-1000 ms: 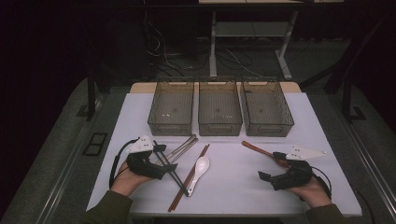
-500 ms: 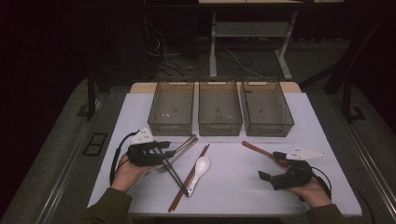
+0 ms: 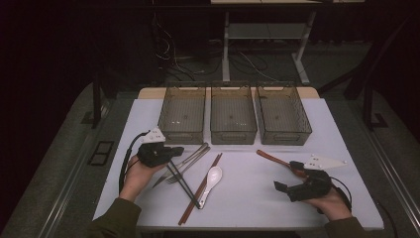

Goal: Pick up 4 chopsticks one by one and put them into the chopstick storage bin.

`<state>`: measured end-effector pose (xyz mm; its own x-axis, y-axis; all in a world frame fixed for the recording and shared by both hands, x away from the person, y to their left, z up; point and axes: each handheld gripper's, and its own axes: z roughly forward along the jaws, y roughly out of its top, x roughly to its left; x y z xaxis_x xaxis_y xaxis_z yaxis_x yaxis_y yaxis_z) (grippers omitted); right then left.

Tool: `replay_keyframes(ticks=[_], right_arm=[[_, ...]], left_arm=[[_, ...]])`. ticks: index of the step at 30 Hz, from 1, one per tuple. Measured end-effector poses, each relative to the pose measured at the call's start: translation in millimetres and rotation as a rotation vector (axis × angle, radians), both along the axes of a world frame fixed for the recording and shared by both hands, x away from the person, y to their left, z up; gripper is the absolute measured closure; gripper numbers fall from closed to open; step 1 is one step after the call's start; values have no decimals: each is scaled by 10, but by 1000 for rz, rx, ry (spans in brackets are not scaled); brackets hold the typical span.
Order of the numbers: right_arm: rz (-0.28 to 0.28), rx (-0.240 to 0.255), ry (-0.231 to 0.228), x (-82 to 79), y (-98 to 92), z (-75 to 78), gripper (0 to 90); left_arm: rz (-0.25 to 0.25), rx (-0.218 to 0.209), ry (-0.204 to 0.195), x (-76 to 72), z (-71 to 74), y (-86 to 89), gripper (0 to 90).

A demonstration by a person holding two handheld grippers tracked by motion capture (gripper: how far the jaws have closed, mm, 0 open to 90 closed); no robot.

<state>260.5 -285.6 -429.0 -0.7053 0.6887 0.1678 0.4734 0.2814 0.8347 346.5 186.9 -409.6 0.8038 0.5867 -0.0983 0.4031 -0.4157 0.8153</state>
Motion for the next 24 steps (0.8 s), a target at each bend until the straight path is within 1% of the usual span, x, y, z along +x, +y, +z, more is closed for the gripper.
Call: replay_keyframes(ticks=[8,10,14,15,16,18,21,22,23,24], right_arm=[[-11,-3,2,7,5,-9,10],[-11,-2,2,7,5,-9,10],[-13,0,3,9,6,-11,10],[-13,-1,4,9,6,-11,10],[-12,-2,4,9,6,-11,10],[-13,-1,2,8,6,-11,10],[-16,-2,6,10,6,-12,10],[-16,-2,6,10,6,-12,10],[-17,-4,8,8,9,-12,10],[-17,-4,8,8,9,-12,10]], left_arm=[[36,56,8,117,-85,14,889],[45,70,17,156,-113,36,889],[77,99,21,236,-147,88,889],[83,103,23,253,-155,104,889],[100,94,27,265,-168,110,889],[107,114,31,295,-186,143,889],[124,124,44,325,-226,171,890],[130,135,49,332,-238,176,890],[137,160,54,342,-252,195,890],[137,160,54,342,-252,195,890]])
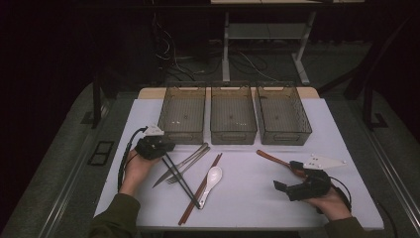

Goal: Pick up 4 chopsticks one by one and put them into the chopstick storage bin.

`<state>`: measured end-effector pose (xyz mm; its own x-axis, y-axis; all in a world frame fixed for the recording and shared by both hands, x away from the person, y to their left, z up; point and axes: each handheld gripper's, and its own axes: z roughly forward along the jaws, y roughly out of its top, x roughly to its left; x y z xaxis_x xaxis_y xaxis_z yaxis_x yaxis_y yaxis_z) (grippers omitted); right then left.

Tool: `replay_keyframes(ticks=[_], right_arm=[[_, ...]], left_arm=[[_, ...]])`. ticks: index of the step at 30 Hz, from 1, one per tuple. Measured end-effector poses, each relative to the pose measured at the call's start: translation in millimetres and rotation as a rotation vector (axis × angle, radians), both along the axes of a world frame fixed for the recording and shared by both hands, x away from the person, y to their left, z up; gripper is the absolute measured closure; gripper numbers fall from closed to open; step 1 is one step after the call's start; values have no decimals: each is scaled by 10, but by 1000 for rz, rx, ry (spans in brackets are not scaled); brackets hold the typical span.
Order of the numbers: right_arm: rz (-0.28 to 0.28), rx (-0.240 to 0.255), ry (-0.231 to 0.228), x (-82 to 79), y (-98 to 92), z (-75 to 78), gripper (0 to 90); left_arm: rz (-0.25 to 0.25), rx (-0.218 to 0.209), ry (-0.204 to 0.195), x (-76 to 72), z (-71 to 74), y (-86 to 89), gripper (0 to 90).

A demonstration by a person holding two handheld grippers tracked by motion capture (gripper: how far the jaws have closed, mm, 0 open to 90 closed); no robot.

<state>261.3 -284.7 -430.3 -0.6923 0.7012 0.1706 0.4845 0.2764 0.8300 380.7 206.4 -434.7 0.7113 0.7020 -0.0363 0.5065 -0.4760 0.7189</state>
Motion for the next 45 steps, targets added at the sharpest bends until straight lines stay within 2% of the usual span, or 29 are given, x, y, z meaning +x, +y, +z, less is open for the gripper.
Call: replay_keyframes(ticks=[17,21,25,45], right_arm=[[2,3,-4,-1,-4,1,10],[1,3,-4,-3,-4,3,10],[1,3,-4,-4,-4,3,10],[0,4,-2,-6,-4,5,10]], left_arm=[[39,58,21,19,-64,88,890],[49,60,26,7,-66,106,890],[40,80,27,2,-69,121,890],[34,111,39,-110,-41,236,890]])
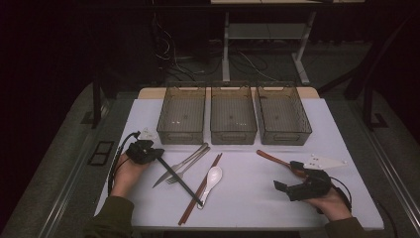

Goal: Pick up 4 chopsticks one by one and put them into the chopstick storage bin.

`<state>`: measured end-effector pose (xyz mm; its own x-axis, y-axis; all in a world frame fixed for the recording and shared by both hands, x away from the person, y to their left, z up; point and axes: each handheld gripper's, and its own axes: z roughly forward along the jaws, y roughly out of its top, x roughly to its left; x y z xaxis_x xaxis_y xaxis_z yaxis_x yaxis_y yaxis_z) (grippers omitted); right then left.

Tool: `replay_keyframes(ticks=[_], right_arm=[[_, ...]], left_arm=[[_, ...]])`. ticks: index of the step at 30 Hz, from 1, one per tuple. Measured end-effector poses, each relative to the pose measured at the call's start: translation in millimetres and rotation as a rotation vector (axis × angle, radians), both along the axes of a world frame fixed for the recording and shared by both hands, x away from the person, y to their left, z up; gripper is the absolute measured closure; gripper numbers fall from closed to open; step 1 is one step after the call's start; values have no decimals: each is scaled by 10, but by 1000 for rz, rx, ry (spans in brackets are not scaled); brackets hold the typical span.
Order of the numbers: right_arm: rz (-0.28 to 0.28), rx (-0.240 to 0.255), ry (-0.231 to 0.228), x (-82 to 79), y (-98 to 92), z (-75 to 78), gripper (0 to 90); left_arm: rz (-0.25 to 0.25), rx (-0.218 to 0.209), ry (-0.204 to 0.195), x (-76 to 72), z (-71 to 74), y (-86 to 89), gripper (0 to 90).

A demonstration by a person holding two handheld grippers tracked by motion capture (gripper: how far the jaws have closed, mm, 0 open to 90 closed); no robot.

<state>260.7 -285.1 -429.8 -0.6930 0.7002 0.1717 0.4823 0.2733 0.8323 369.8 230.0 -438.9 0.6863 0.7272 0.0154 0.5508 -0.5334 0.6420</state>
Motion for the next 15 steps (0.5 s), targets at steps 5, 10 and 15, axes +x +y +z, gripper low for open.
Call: replay_keyframes(ticks=[5,10,15], right_arm=[[1,-1,0,1,1,-1,11],[1,-1,1,1,0,-1,10],[1,-1,1,1,-1,-1,10]], left_arm=[[-1,9,5,-36,8,32,890],[-4,18,9,-72,16,64,890],[-1,19,15,-111,20,82,890]])
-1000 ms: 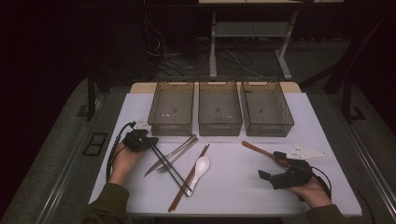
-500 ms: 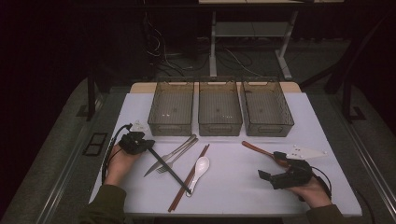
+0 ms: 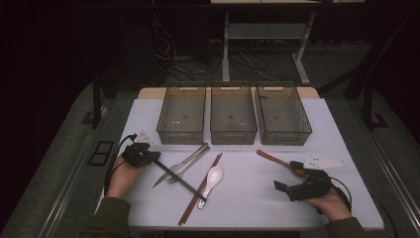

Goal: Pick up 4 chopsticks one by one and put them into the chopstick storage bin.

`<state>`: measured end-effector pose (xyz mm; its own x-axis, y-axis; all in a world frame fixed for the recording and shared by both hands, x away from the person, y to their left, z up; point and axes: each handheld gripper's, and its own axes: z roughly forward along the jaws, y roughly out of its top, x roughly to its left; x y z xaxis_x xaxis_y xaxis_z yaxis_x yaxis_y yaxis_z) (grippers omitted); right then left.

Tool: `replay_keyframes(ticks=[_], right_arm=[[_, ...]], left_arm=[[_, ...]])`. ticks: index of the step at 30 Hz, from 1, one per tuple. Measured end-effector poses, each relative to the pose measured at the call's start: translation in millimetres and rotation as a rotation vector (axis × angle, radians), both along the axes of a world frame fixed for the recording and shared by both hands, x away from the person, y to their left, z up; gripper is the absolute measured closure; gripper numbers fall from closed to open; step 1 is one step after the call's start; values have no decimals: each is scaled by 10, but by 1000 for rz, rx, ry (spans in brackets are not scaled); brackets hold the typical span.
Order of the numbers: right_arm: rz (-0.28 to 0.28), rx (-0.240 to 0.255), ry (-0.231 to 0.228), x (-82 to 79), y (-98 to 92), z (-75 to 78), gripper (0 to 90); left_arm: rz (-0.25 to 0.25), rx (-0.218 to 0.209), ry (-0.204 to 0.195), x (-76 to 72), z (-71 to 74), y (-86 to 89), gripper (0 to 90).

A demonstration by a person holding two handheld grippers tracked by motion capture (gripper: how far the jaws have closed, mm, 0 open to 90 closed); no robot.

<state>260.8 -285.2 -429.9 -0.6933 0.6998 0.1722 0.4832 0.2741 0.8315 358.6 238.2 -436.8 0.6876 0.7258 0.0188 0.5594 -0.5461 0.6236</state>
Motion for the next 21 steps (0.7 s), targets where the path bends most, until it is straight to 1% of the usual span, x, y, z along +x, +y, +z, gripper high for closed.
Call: replay_keyframes(ticks=[8,13,21], right_arm=[[-1,0,4,0,3,-1,10],[-2,1,1,1,0,0,10],[-2,2,0,-2,0,3,10]], left_arm=[[-5,4,8,-49,9,17,890],[-17,19,11,-81,19,11,890],[-24,24,23,-126,30,15,890]])
